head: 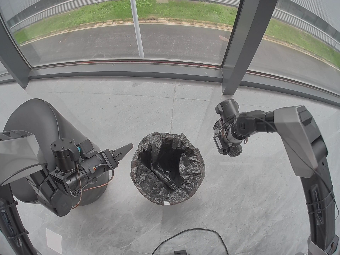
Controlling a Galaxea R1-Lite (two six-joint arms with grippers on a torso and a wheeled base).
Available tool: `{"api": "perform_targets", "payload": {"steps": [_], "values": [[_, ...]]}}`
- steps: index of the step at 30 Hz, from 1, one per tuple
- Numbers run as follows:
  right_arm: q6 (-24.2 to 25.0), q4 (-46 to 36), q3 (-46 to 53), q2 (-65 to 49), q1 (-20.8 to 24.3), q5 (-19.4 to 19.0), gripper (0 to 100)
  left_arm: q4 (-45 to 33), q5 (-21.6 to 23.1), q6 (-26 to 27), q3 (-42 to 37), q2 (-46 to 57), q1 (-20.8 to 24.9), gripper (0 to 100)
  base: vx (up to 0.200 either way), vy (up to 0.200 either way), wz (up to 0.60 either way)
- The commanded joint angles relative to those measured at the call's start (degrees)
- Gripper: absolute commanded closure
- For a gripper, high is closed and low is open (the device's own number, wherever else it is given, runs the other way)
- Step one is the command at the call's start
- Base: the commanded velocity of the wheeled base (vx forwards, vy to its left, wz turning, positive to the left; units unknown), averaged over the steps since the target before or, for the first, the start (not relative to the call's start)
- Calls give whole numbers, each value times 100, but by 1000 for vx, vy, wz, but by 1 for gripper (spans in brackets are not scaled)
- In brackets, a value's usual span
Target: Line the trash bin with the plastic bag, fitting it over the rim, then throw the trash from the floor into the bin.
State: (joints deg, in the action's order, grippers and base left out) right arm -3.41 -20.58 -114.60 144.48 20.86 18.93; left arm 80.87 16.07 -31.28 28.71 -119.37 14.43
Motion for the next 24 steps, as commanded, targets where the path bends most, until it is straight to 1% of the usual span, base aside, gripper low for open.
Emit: {"api": "perform_targets", "payload": {"steps": [1,4,5,6,7,9,10,11,12,14,15,16,17,18,19,20,21,24], "values": [[-116,-1598,1,-2144,1280,269,100,25,2,8,-32,28,-11,0,0,0,0],[-89,-2099,1,-2724,1904,418,100,25,19,8,-32,10,-11,0,0,0,0],[-89,-2099,1,-2724,1904,418,100,25,19,8,-32,10,-11,0,0,0,0],[166,-2548,1,-2943,2247,524,100,25,10,8,-41,10,-2,0,0,0,0],[429,-2829,1,-3058,2397,524,100,25,10,8,-58,19,7,0,0,0,0],[464,-2864,1,-3066,2414,524,100,25,10,8,-58,19,7,0,0,0,0],[1150,-3550,1,-3260,2801,497,100,34,10,8,-85,28,24,0,0,0,0],[1150,-3550,1,-3260,2801,497,100,34,10,8,-85,28,24,0,0,0,0],[1686,-3998,1,-3295,3029,480,100,34,10,8,-85,19,16,0,0,0,0],[2090,-4446,1,-3233,3065,427,100,34,10,8,-67,1,7,0,0,0,0],[2169,-4534,1,-3216,3047,392,100,34,10,8,-67,1,7,0,0,0,0],[2503,-4850,1,-3084,2942,119,100,34,10,8,-67,1,7,0,0,0,0],[2609,-4930,1,-3031,2880,-12,100,34,10,8,-76,1,7,0,0,0,0],[3004,-5193,1,-2829,2625,-601,100,34,19,17,-85,10,16,0,0,0,0],[3189,-5299,1,-2680,2458,-1085,100,34,19,17,-85,10,16,0,0,0,0],[3189,-5299,1,-2680,2458,-1085,100,34,19,17,-85,10,16,0,0,0,0],[3444,-5255,1,-2319,2194,-1744,100,34,19,17,-85,1,16,0,0,0,0],[3576,-4850,1,-1766,1896,-2210,100,43,10,17,-94,1,16,0,0,0,0]]}}
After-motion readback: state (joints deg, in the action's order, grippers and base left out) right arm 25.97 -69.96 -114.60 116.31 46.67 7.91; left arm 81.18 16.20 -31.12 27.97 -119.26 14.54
